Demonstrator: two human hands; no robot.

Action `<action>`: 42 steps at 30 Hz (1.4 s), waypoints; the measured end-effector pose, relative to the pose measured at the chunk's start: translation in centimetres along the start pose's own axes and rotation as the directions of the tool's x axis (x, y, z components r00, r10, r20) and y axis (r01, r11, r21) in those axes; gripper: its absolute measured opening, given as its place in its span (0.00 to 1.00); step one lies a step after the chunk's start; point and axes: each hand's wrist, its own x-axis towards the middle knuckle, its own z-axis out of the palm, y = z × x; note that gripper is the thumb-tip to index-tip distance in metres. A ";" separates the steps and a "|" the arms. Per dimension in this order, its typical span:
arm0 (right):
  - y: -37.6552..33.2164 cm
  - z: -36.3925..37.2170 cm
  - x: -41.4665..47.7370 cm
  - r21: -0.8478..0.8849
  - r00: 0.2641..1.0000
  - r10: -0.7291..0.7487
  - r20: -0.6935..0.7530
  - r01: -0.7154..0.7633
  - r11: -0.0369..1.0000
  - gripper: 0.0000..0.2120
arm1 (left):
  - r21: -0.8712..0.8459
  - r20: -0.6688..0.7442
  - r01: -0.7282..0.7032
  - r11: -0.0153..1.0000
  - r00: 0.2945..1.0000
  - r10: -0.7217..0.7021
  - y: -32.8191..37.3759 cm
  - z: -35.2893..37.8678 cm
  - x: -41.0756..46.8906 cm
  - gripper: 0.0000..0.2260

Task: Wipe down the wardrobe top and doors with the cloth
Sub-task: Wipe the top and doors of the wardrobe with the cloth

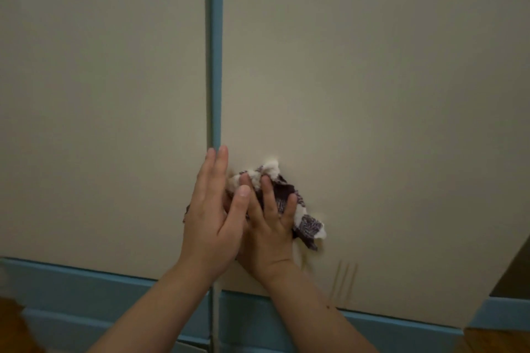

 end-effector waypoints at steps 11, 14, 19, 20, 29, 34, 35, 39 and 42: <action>-0.4 0.7 -3.5 -0.042 0.974 -0.197 0.115 0.203 0.978 0.34 | 0.269 0.084 0.135 0.954 0.983 -0.163 -1.0 1.6 -2.8 0.36; 0.4 0.3 -4.0 -0.052 0.952 -0.259 0.160 0.271 0.961 0.33 | 0.301 0.085 0.155 0.941 0.978 -0.188 -1.4 1.9 -3.5 0.37; 3.1 0.3 -6.4 -0.009 0.957 -0.274 0.092 0.276 0.961 0.33 | 0.109 0.070 0.219 0.970 0.971 -0.227 -2.6 2.2 -4.5 0.37; 3.9 0.1 -7.0 -0.022 0.957 -0.275 0.089 0.278 0.960 0.34 | 0.094 0.070 0.232 0.968 0.969 -0.239 -2.9 2.4 -4.7 0.38; 12.6 -2.7 -12.1 -0.129 0.973 -0.195 0.124 0.211 0.969 0.31 | 0.126 0.094 0.377 0.918 0.916 -0.390 -2.8 4.6 -7.1 0.39; 18.1 -4.2 -14.3 -0.142 0.994 -0.024 0.106 0.039 0.989 0.29 | 0.180 0.093 0.349 0.920 0.925 -0.369 -3.3 4.8 -7.3 0.35; 19.1 -4.5 -14.6 -0.144 0.994 -0.010 0.111 0.026 0.989 0.29 | 0.195 0.094 0.343 0.919 0.926 -0.365 -3.4 4.8 -7.3 0.35; 22.1 -5.5 -15.4 -0.159 0.986 -0.001 0.165 0.028 0.987 0.29 | 0.220 0.097 0.319 0.922 0.933 -0.346 -3.7 4.8 -7.3 0.37; 23.8 -6.1 -16.2 -0.153 0.982 0.079 0.172 -0.053 0.987 0.31 | 0.209 0.088 0.314 0.926 0.937 -0.338 -3.9 4.7 -7.4 0.39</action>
